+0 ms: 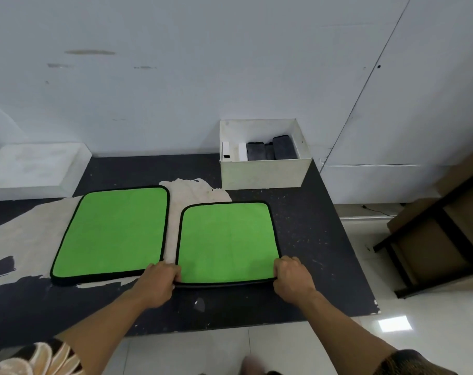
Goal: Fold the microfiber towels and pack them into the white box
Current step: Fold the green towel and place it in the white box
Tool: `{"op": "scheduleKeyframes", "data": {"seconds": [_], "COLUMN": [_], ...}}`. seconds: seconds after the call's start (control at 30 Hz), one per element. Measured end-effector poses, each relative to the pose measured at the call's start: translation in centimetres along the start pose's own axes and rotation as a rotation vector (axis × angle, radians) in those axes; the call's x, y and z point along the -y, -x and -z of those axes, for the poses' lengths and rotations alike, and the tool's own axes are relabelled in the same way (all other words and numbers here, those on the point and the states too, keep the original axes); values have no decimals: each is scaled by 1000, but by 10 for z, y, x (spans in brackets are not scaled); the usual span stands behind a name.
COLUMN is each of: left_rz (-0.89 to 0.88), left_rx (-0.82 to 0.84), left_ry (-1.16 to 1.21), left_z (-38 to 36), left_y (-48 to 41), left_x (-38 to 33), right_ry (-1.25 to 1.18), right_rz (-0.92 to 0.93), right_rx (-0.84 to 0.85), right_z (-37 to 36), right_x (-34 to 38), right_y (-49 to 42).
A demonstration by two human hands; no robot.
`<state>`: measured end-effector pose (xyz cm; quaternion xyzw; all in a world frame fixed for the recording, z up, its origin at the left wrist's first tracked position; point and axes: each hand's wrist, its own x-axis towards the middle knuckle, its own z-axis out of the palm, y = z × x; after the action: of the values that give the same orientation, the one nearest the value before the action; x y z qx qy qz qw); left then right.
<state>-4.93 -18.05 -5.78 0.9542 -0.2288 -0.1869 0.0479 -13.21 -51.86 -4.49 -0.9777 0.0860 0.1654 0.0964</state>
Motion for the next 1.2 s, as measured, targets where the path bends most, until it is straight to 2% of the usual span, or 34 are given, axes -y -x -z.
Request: {"op": "scheduleKeyframes", "data": {"seconds": [0.13, 0.23, 0.37, 0.53, 0.7, 0.83, 0.87, 1.07, 1.13, 1.2], "left_rz": [-11, 16, 163, 296, 478, 480, 475, 525, 532, 520], "left_rx": [31, 22, -90, -150, -216, -31, -27, -242, -185, -97], "left_ry": [77, 239, 501, 597, 689, 616, 600, 678, 704, 713], "left_z": [11, 24, 46, 63, 58, 47, 45, 55, 53, 49], "left_y": [-6, -15, -38, -74, -101, -107, -108, -126, -131, -133], "left_x": [5, 7, 10, 5, 2, 1, 2, 3, 2, 3], "right_ry": [-126, -307, -628, -835, -855, -767, -768, -913, -851, -766], "right_rz": [-122, -178, -265, -306, -352, -377, -380, -364, -363, -360], "right_rx": [15, -15, -86, -108, -20, 49, 48, -111, -93, 2], "right_z": [13, 37, 69, 75, 51, 38, 36, 43, 46, 42], "right_x": [2, -2, -11, -11, -13, -15, -16, -14, -13, -12], "right_y": [-8, -26, -63, -109, -137, -146, -149, -168, -172, -173]}}
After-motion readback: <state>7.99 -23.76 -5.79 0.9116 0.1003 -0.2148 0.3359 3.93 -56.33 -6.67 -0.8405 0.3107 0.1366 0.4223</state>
